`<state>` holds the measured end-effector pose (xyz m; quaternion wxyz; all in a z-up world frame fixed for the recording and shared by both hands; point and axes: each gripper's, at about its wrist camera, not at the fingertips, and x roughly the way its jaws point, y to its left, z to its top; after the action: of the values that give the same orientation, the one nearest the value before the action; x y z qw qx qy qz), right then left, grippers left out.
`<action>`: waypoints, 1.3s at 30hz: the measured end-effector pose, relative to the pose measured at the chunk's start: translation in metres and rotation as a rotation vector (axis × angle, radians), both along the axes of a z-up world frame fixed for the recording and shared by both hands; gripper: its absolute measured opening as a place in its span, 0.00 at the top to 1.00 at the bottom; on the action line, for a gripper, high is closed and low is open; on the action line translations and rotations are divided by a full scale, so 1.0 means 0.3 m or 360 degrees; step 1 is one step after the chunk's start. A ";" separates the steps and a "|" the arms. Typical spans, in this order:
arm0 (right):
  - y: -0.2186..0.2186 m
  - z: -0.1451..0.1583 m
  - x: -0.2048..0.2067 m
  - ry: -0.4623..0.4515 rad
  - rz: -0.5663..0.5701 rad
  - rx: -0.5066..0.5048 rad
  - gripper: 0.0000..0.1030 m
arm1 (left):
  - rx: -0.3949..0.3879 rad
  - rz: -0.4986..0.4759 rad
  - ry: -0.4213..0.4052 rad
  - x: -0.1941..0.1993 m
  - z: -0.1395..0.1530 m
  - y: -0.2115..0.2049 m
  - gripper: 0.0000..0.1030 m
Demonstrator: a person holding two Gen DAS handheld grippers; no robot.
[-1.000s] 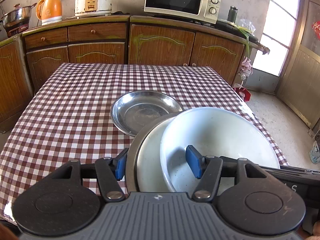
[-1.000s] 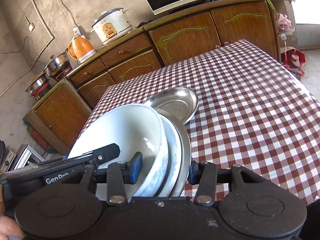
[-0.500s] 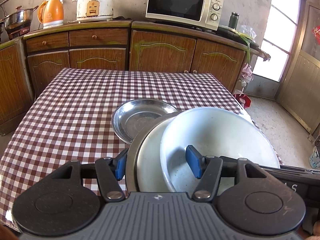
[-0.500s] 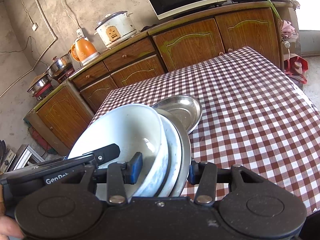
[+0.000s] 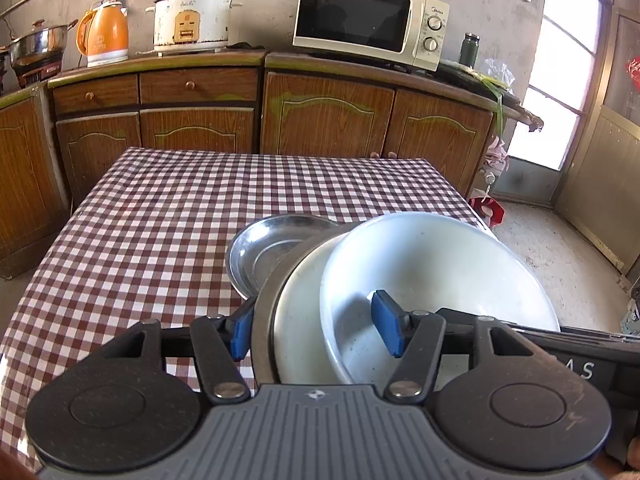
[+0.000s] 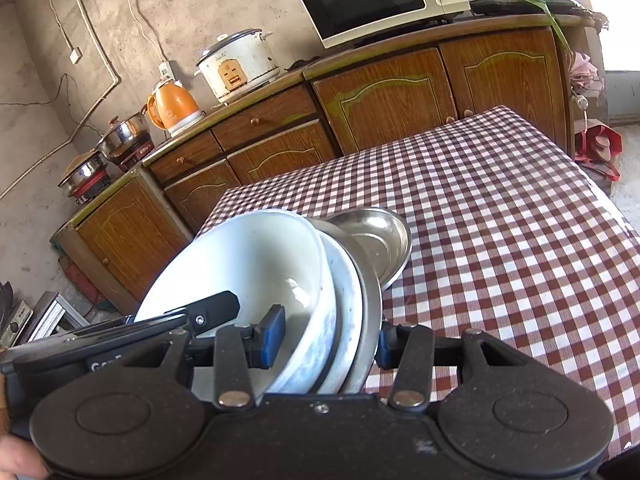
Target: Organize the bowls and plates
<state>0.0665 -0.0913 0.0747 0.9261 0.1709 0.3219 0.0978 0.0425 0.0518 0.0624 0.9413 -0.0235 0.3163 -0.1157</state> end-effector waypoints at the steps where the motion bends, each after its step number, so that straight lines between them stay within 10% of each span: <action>1: 0.000 0.003 0.002 -0.0004 0.0000 -0.0001 0.48 | -0.0001 0.0000 -0.0003 0.002 0.002 -0.001 0.41; 39: 0.014 0.019 0.106 -0.0030 0.0008 -0.0002 0.48 | -0.0016 0.0005 -0.0019 0.099 0.011 0.038 0.41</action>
<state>0.0982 -0.0873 0.0804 0.9290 0.1685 0.3136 0.1016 0.0723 0.0632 0.0657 0.9432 -0.0279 0.3100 -0.1160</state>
